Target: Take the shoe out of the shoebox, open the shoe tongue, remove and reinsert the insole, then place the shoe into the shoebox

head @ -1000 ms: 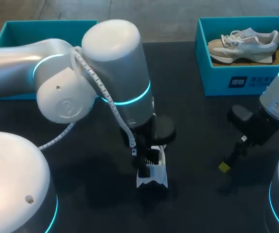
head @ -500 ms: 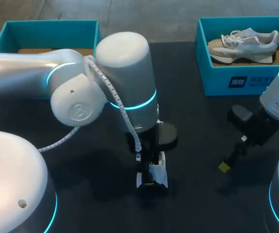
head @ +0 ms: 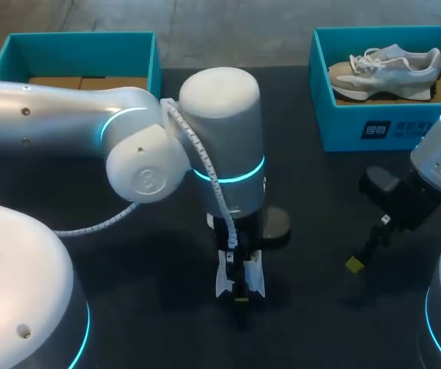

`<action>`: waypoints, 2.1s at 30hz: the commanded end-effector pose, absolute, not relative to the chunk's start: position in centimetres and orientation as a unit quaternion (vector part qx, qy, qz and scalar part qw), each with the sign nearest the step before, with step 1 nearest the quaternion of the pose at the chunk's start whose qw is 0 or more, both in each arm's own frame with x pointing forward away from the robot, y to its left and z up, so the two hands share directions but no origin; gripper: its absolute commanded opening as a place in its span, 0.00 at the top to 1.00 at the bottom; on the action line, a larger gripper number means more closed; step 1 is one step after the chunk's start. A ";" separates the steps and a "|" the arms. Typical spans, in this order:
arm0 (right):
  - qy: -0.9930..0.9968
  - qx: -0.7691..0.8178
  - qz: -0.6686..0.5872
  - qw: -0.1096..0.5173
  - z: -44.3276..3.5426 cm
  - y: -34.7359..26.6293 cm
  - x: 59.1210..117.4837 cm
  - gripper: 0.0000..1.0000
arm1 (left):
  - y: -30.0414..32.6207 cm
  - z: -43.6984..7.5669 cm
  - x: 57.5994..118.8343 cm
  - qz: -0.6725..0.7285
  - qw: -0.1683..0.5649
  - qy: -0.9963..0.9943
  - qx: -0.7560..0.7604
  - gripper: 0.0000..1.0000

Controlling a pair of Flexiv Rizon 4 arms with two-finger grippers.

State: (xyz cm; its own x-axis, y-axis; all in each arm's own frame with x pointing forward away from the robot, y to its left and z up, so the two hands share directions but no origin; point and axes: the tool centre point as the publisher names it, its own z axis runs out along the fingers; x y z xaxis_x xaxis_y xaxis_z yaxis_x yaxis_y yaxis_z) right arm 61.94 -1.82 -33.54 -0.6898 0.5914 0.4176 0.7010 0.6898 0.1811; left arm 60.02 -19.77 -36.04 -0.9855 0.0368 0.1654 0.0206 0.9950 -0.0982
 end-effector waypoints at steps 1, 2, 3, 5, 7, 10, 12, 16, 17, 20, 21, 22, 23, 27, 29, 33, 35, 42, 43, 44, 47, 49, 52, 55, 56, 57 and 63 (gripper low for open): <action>-0.904 -0.358 -0.164 0.164 -33.5 -1.7 61.8 0.00 | -20.3 -36.9 59.8 0.040 0.085 -0.995 -0.014 0.04; -0.904 -0.358 -0.164 0.164 -33.5 -1.7 61.8 0.00 | -20.3 -37.0 59.8 0.037 0.084 -0.996 -0.014 0.05; -0.904 -0.358 -0.164 0.164 -33.5 -1.7 61.8 0.00 | -20.4 -37.2 59.7 0.034 0.083 -0.996 -0.014 0.05; -0.904 -0.358 -0.164 0.164 -33.5 -1.7 61.8 0.00 | -20.4 -37.4 59.5 0.030 0.081 -0.996 -0.013 0.05; -0.904 -0.358 -0.164 0.164 -33.5 -1.7 61.8 0.00 | -20.4 -37.5 59.4 0.025 0.074 -0.997 -0.010 0.06; -0.904 -0.358 -0.164 0.164 -33.5 -1.7 61.8 0.00 | -20.4 -37.7 59.2 0.021 0.071 -0.997 -0.008 0.08; -0.904 -0.358 -0.164 0.164 -33.5 -1.7 61.8 0.00 | -20.3 -37.8 59.2 0.021 0.070 -0.997 -0.007 0.09; -0.904 -0.358 -0.164 0.164 -33.5 -1.7 61.8 0.00 | -20.2 -38.1 59.0 0.018 0.070 -0.997 0.000 0.13; -0.904 -0.358 -0.164 0.164 -33.5 -1.7 61.8 0.00 | -20.2 -38.1 59.0 0.016 0.068 -0.998 0.003 0.15; -0.904 -0.358 -0.164 0.164 -33.5 -1.7 61.8 0.00 | -20.1 -38.3 58.8 0.014 0.065 -0.998 0.007 0.20; -0.904 -0.358 -0.164 0.164 -33.5 -1.7 61.8 0.00 | -20.0 -38.3 58.8 0.011 0.062 -0.998 0.010 0.22; -0.904 -0.358 -0.164 0.164 -33.5 -1.7 61.8 0.00 | -20.0 -38.4 58.8 0.011 0.062 -0.998 0.010 0.23; -0.904 -0.358 -0.164 0.164 -33.5 -1.7 61.8 0.00 | -19.9 -38.4 58.8 0.009 0.059 -0.998 0.012 0.24; -0.904 -0.358 -0.164 0.164 -33.5 -1.7 61.8 0.00 | -19.7 -38.7 58.9 0.007 0.057 -0.998 0.017 0.34; -0.904 -0.358 -0.164 0.164 -33.5 -1.7 61.8 0.00 | -19.6 -38.8 58.9 0.004 0.053 -0.998 0.022 0.42; -0.904 -0.358 -0.164 0.164 -33.5 -1.7 61.8 0.00 | -19.5 -39.1 59.0 0.001 0.048 -0.999 0.026 0.44; -0.904 -0.358 -0.164 0.164 -33.5 -1.7 61.8 0.00 | -19.5 -39.2 59.1 -0.002 0.044 -0.999 0.028 0.52; -0.904 -0.358 -0.164 0.164 -33.5 -1.7 61.8 0.00 | -19.4 -39.4 59.3 -0.002 0.043 -0.999 0.032 1.00; -0.904 -0.358 -0.164 0.164 -33.5 -1.7 61.8 0.00 | -19.4 -39.4 59.4 -0.002 0.043 -0.999 0.033 1.00; -0.904 -0.358 -0.164 0.164 -33.5 -1.7 61.8 0.00 | -19.4 -39.4 59.4 -0.002 0.043 -0.999 0.033 1.00; -0.904 -0.358 -0.164 0.164 -33.5 -1.7 61.8 0.00 | -19.3 -39.3 59.5 -0.001 0.043 -0.999 0.033 1.00; -0.904 -0.358 -0.164 0.164 -33.5 -1.7 61.8 0.00 | -19.2 -39.3 59.6 0.000 0.043 -0.999 0.034 1.00; -0.904 -0.358 -0.164 0.164 -33.5 -1.7 61.8 0.00 | -19.0 -39.0 59.8 0.004 0.041 -0.998 0.036 1.00; -0.904 -0.358 -0.164 0.164 -33.5 -1.7 61.8 0.00 | -18.8 -38.6 60.0 0.007 0.038 -0.999 0.038 1.00; -0.904 -0.358 -0.164 0.164 -33.5 -1.7 61.8 0.00 | -18.7 -38.5 60.1 0.008 0.037 -0.999 0.038 1.00; -0.904 -0.358 -0.164 0.164 -33.5 -1.7 61.8 0.00 | -18.6 -38.3 60.3 0.010 0.035 -0.999 0.039 1.00; -0.904 -0.358 -0.164 0.164 -33.5 -1.7 61.8 0.00 | -17.9 -36.2 61.4 0.024 0.025 -0.999 0.040 1.00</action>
State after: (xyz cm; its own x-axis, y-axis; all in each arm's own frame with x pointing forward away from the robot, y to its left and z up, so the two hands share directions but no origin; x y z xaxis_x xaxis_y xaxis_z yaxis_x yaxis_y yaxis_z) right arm 61.94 -1.82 -33.54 -0.6898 0.5914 0.4176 0.7010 0.6898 0.1811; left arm 61.20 -19.37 -38.03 -0.9953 -0.0807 0.0538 -0.0822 0.9963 -0.0265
